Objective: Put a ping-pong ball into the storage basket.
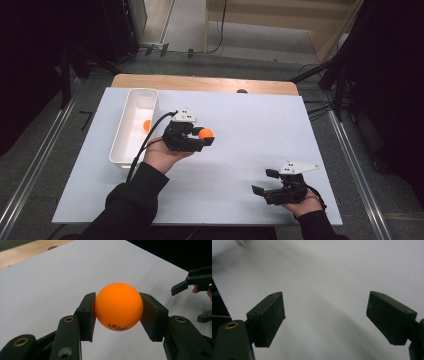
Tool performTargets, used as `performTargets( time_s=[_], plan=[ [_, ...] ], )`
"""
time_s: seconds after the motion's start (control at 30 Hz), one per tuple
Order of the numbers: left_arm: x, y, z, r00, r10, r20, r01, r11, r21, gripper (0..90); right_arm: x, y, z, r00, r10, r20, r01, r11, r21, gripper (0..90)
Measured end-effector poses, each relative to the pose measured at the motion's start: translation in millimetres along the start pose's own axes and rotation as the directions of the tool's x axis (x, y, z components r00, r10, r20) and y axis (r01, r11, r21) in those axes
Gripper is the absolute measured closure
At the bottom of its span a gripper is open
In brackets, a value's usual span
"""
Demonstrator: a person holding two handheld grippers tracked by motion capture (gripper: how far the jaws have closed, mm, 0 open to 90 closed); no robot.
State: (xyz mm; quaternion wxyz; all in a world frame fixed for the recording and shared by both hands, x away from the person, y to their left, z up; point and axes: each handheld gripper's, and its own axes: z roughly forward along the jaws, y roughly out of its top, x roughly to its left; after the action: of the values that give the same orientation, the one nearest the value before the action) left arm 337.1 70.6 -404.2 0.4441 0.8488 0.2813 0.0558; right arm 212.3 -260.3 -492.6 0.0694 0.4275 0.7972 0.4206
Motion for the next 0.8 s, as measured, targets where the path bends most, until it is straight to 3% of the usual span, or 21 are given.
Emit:
performTargets(
  time_s=[0.8],
  plan=[
    [15.6,-4.2,-20.3,0.9986,-0.04,-0.034,0.04,0.9992,0.0,51.0,0.0,6.5,6.0,0.9997,-0.019,-0.015,0.019,1.0,-0.001,13.6]
  ],
)
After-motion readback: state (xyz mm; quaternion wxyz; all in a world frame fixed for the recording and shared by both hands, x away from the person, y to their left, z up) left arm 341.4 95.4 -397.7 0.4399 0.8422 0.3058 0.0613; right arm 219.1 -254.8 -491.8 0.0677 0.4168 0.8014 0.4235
